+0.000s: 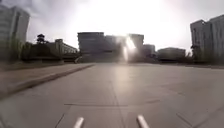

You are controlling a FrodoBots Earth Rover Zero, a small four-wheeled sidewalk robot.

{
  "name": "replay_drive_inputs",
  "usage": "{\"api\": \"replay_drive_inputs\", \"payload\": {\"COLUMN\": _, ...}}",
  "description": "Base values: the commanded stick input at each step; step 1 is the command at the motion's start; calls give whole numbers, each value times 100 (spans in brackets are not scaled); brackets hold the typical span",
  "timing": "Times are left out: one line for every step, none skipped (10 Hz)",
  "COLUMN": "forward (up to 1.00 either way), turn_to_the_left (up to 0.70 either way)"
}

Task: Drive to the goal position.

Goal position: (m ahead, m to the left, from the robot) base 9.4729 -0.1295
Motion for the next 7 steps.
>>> {"api": "replay_drive_inputs", "payload": {"forward": 100, "turn_to_the_left": 0}}
{"api": "replay_drive_inputs", "payload": {"forward": 100, "turn_to_the_left": 0}}
{"api": "replay_drive_inputs", "payload": {"forward": 100, "turn_to_the_left": 0}}
{"api": "replay_drive_inputs", "payload": {"forward": 100, "turn_to_the_left": 0}}
{"api": "replay_drive_inputs", "payload": {"forward": 100, "turn_to_the_left": 0}}
{"api": "replay_drive_inputs", "payload": {"forward": 100, "turn_to_the_left": 0}}
{"api": "replay_drive_inputs", "payload": {"forward": 100, "turn_to_the_left": 0}}
